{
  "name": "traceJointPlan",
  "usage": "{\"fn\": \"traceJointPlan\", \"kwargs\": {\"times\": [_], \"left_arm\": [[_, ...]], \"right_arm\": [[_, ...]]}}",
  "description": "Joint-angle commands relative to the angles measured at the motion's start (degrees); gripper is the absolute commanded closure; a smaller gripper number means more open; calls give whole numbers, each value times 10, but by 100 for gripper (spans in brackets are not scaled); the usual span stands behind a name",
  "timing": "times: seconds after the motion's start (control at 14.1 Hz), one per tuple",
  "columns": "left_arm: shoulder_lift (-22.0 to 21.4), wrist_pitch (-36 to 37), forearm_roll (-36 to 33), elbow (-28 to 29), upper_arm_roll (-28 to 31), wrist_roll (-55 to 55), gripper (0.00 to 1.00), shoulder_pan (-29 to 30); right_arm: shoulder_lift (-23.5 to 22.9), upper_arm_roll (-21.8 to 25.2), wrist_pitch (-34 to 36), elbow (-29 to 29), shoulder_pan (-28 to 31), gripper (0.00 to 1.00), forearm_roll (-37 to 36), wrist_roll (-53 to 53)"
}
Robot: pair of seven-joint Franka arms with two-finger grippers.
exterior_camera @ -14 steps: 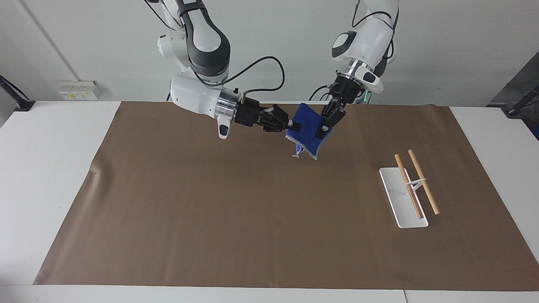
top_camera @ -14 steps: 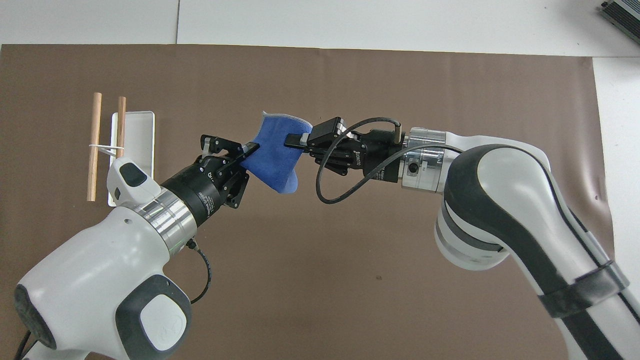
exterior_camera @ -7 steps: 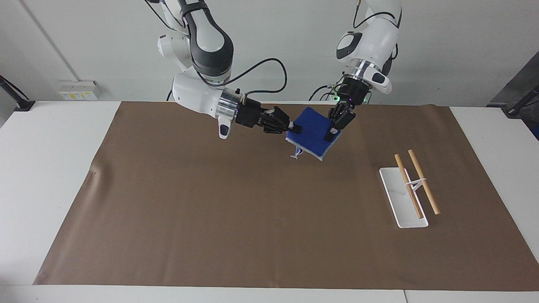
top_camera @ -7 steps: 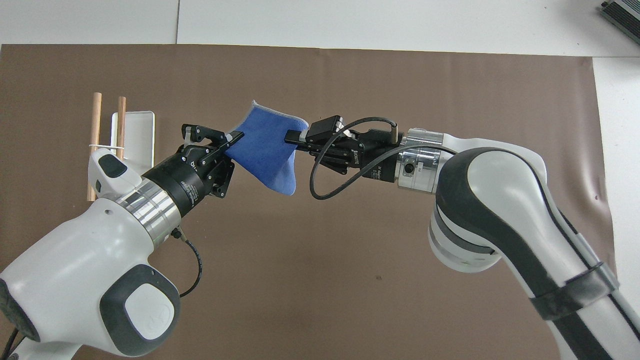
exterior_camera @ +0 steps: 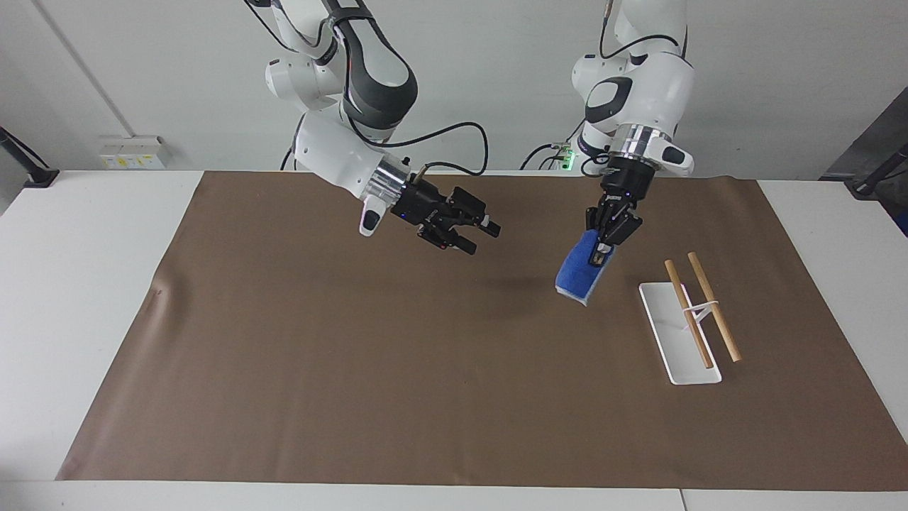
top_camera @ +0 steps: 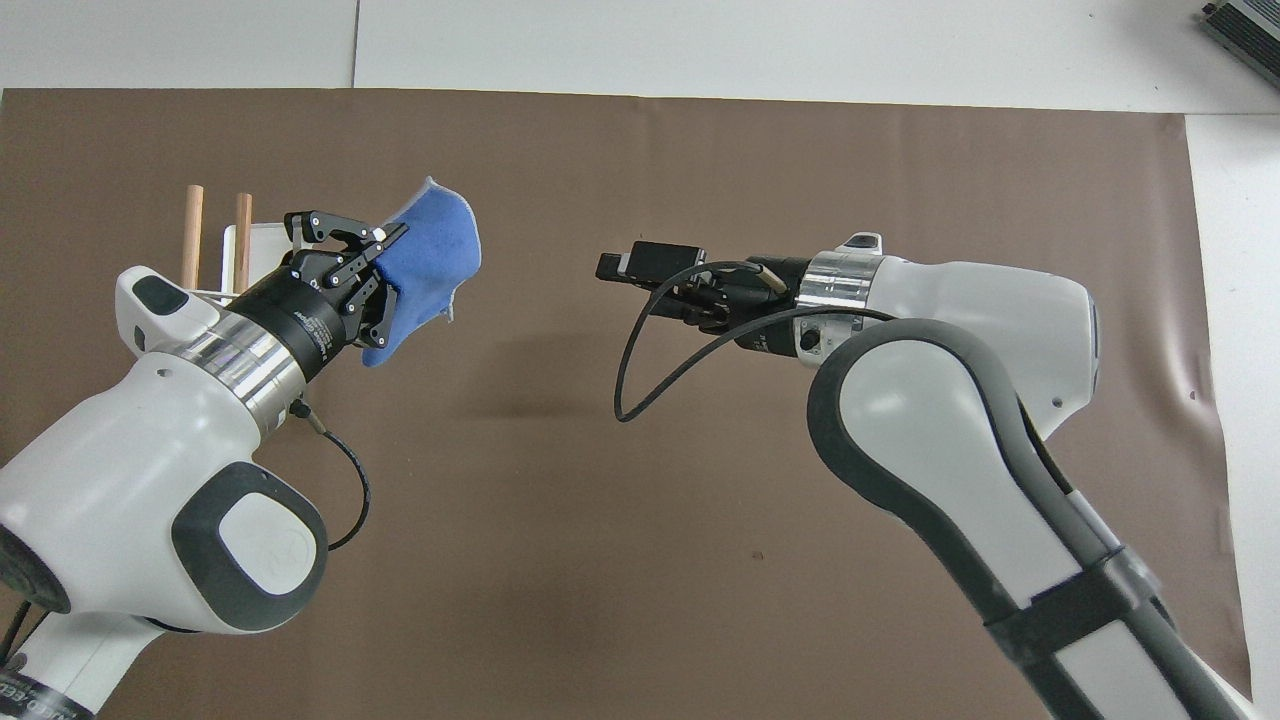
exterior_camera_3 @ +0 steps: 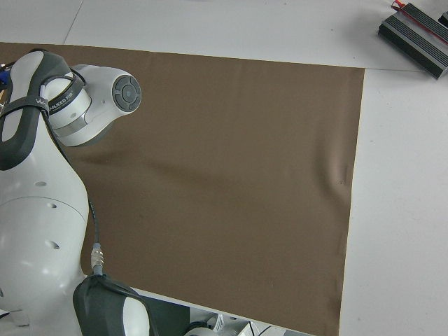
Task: Right arm passes towel to left arm to hang
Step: 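Carry the towel with the left gripper while the right gripper withdraws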
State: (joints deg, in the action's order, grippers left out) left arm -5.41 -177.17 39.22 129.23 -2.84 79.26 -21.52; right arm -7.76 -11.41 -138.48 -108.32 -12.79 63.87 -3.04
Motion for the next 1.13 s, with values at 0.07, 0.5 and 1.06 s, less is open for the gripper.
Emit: {"fn": "traceJointPlan", "kwargs": {"times": [0.07, 0.5, 1.06], "left_arm": [[66, -53, 9, -28, -5, -5, 100, 52], [85, -52, 10, -27, -6, 1, 100, 147], [104, -29, 10, -28, -5, 0, 100, 260]], "right_arm": [[-1, -4, -5, 0, 33, 0, -226, 80], [6, 3, 45, 13, 61, 0, -525, 267], [58, 53, 252, 79, 93, 0, -676, 256]]}}
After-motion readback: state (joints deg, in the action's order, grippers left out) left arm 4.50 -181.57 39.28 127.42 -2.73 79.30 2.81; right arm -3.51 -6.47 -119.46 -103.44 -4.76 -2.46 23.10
